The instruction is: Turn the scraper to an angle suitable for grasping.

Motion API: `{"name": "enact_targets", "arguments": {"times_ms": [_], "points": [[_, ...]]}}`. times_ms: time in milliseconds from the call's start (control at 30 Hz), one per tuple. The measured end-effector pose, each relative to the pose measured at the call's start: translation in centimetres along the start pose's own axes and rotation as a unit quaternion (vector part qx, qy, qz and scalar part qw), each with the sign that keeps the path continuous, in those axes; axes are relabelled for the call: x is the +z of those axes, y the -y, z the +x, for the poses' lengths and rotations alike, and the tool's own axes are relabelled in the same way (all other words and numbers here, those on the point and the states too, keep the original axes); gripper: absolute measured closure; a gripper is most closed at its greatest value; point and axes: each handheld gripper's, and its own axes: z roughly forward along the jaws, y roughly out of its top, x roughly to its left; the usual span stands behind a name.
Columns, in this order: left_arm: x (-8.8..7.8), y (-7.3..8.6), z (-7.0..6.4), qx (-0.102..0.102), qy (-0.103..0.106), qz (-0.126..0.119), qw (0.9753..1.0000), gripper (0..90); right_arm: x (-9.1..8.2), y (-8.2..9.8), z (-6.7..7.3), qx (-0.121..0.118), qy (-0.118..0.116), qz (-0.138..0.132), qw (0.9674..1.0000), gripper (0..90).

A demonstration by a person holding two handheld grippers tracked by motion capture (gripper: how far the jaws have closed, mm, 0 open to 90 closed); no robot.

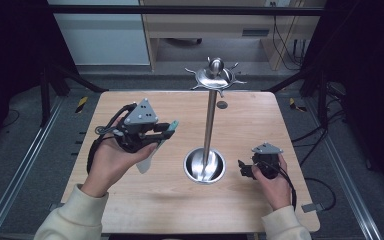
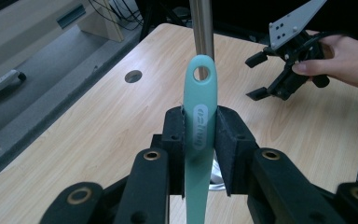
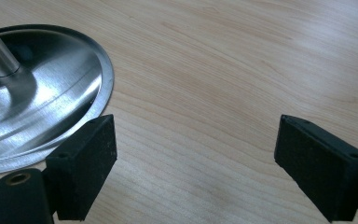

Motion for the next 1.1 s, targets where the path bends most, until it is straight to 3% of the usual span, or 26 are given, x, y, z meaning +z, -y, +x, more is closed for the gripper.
{"name": "enact_targets", "arguments": {"times_ms": [200,1100], "points": [[-0.2,-0.4,-0.4,-0.008,0.002,-0.009,0.9999,74.3,0.0,0.0,0.0,0.001,0.000,0.003,1.0000,12.6],[-1.5,-3.4,-0.1,0.002,-0.016,-0.050,0.9986,74.3,-0.1,0.0,0.0,-0.004,0.003,-0.001,1.0000,12.5]]}}
